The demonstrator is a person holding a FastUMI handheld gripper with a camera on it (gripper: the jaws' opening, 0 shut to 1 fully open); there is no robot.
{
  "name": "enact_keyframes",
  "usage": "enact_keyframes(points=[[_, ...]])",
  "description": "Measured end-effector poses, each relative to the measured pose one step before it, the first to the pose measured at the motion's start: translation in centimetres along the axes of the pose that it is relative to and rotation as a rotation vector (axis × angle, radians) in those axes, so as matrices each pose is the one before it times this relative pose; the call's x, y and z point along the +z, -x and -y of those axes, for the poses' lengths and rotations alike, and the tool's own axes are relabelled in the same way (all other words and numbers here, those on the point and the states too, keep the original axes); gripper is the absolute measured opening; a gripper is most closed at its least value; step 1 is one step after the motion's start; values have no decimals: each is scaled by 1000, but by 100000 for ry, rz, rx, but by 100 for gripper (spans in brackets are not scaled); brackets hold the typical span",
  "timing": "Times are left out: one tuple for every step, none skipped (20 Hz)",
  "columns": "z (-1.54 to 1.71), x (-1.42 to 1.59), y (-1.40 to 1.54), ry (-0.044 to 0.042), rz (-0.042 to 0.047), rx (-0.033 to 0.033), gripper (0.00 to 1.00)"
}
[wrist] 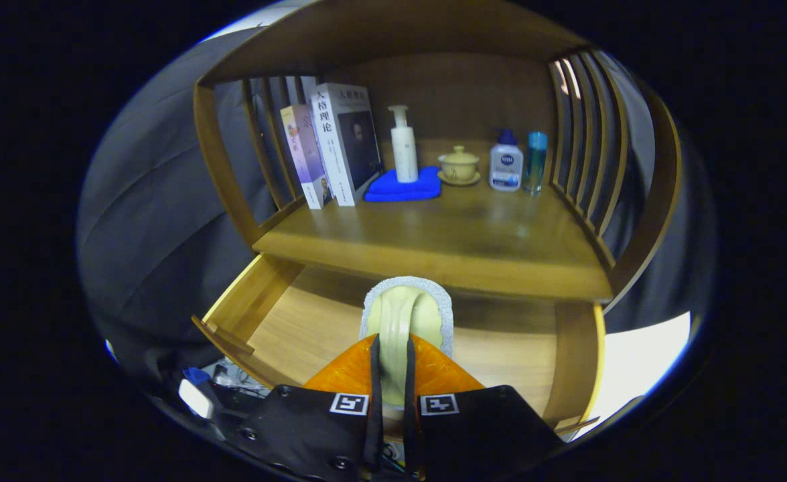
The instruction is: Pull open the drawer, take out the items inside it, and place them on the countertop above the cabinet.
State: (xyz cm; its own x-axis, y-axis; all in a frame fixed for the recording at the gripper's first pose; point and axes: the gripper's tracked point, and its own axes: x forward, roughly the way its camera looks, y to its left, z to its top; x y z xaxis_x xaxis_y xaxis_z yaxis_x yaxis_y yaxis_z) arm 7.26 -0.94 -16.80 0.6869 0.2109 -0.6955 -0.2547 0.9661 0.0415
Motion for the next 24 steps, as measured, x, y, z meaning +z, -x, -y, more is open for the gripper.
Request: enact_keyframes(points=[[-468, 655, 170, -164, 1175, 1639, 14], [-115, 539, 2, -215, 526, 746, 14], [233, 558, -52, 530, 251, -694, 14], [342, 543, -382, 732, 486, -1375, 14], [143, 766, 55, 683, 972, -1028, 14], [-106, 654, -304, 531, 1188, -332, 14], [-99, 829, -108, 82, 1190, 20, 14], [44, 779, -333, -137, 1304, -41, 14], [92, 892, -309, -387, 1471, -419, 14], [208, 884, -346, -653, 1675, -579, 14], [314, 776, -504, -1132, 1306, -931, 14], [241, 546, -535, -1246, 867, -465, 14], [390, 518, -474, -1260, 180, -730, 14], [501, 559, -604, -1664, 776, -1249, 14], [583, 645, -730, -1683, 613, -1575, 14], [532, 382, -865, -1491, 208, -1267, 14], [405, 403, -796, -1773, -278, -767, 14], [231, 318, -617, -2033, -275, -295, 14], [138, 221, -838, -1718, -813, -206, 14], [296, 184, -745, -538, -908, -842, 14], [645, 318, -698, 698, -361, -2759, 14], [445, 266, -696, 375, 33, -2465, 14], [28, 69, -697, -381, -485, -988, 14], [-442, 108, -584, -1077, -905, 896, 14]])
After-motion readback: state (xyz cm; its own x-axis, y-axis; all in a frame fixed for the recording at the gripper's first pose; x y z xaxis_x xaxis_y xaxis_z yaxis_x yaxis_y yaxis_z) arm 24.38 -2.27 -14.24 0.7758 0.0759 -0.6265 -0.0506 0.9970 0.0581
